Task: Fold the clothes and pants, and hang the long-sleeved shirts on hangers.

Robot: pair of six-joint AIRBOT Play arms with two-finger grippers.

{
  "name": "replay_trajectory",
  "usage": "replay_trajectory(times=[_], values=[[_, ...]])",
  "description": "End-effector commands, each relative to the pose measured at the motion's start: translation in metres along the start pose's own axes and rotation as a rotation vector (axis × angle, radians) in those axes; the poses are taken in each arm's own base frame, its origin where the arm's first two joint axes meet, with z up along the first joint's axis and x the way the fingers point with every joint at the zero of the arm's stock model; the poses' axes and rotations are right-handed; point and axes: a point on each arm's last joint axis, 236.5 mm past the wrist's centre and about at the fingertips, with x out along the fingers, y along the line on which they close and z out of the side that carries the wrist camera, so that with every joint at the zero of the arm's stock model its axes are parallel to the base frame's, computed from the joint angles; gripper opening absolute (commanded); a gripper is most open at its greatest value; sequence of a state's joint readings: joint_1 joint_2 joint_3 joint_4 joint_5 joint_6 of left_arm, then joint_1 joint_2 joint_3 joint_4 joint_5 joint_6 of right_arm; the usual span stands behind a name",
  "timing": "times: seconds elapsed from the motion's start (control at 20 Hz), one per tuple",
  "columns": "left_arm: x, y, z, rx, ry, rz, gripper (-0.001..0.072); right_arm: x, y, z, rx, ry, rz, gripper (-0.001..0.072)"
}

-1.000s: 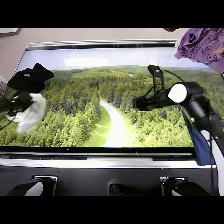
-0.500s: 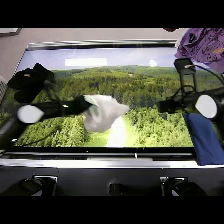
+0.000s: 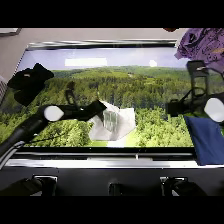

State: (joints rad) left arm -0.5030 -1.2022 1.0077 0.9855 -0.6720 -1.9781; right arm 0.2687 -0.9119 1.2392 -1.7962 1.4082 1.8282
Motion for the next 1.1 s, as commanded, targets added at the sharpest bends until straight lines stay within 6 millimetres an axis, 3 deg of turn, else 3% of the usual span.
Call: replay_trajectory(times=[0.0, 0.1, 0.25, 0.45, 0.6, 0.8, 1.05], values=[[-0.052, 0.003, 0.035, 0.057, -0.089, -0.018, 0.0672, 0.008, -0.034, 0.023, 0.276, -0.059, 0.024, 0.0472], [-0.078, 0.010, 0.049, 0.069, -0.127, -0.012, 0.0672, 0.036, -0.030, 0.030, 0.519, 0.016, 0.269, 0.0471], [-0.093, 0.019, 0.063, 0.075, -0.168, 0.000, 0.0672, 0.085, 0.011, 0.048, 0.669, 0.138, 0.669, 0.0466], [-0.093, 0.023, 0.067, 0.068, -0.177, 0.007, 0.0671, 0.165, 0.073, 0.009, 0.563, 0.401, 0.810, 0.0477], [-0.094, 0.026, 0.068, 0.081, -0.181, 0.022, 0.0671, 0.206, 0.108, -0.020, 0.476, 0.492, 0.820, 0.0477], [-0.094, 0.027, 0.068, 0.083, -0.182, 0.025, 0.0672, 0.236, 0.119, -0.017, 0.492, 0.450, 0.771, 0.0476], [-0.094, 0.028, 0.069, 0.088, -0.184, 0.030, 0.0672, 0.245, 0.138, -0.016, 0.459, 0.422, 0.747, 0.0476]])
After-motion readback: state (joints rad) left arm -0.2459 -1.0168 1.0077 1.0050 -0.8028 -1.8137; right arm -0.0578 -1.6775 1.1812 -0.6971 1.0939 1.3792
